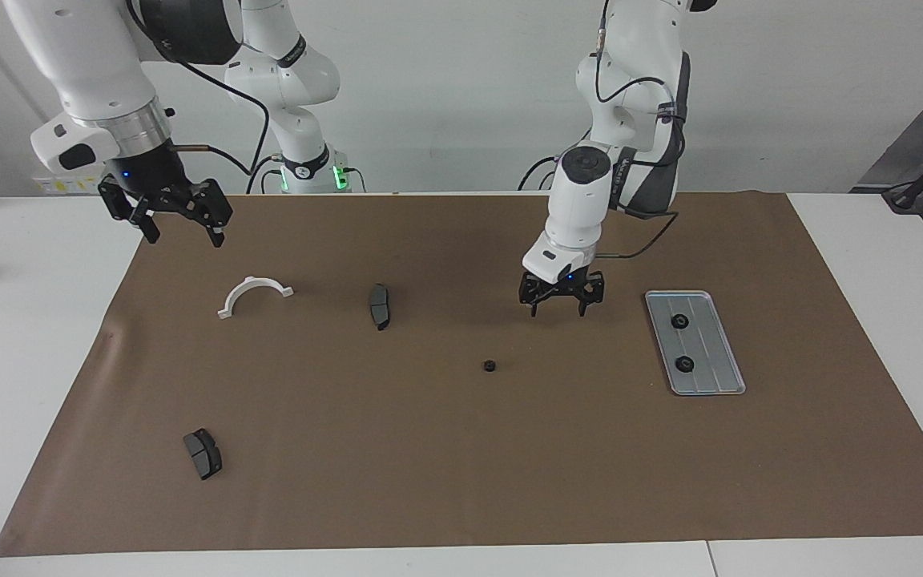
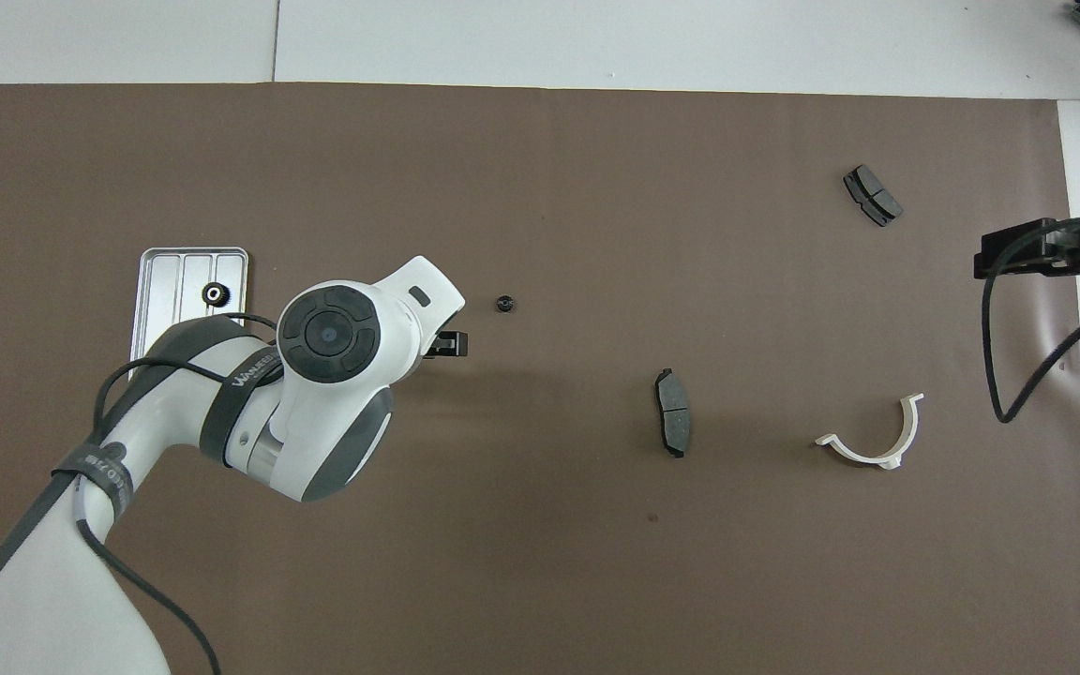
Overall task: Pick bearing gear from pile to tray
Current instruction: 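Reach the left gripper to the mid-table bearing and grasp it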
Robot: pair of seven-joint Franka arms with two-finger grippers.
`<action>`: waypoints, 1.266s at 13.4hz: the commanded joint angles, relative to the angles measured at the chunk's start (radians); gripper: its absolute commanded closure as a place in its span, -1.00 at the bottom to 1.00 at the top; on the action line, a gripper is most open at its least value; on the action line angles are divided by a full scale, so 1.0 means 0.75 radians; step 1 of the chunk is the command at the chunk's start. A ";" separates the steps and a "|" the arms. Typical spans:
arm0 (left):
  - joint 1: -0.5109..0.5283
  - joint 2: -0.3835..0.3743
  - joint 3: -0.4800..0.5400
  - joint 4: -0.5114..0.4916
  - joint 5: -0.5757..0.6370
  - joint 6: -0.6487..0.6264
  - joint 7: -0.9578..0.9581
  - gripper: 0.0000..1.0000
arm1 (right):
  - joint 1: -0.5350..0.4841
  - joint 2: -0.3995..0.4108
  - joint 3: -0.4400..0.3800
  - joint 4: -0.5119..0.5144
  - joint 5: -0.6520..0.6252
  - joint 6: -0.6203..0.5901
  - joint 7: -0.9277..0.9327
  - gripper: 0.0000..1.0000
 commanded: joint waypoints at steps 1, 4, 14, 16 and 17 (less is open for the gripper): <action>-0.064 0.200 0.024 0.244 0.014 -0.006 -0.098 -1.00 | -0.003 -0.043 0.017 -0.081 0.030 -0.003 -0.025 -1.00; -0.115 0.337 0.024 0.391 0.012 0.021 -0.149 -1.00 | -0.005 -0.043 0.023 -0.079 0.034 -0.007 -0.018 -1.00; -0.105 0.362 0.018 0.306 0.014 0.305 -0.143 -0.92 | -0.070 -0.039 0.066 -0.067 0.075 -0.044 0.004 -1.00; -0.105 0.356 0.018 0.271 0.014 0.321 -0.135 -0.92 | -0.068 -0.041 0.080 -0.063 0.061 -0.042 0.004 -1.00; -0.103 0.354 0.016 0.247 0.014 0.380 -0.131 -0.92 | -0.066 -0.041 0.088 -0.061 0.027 -0.042 0.002 -1.00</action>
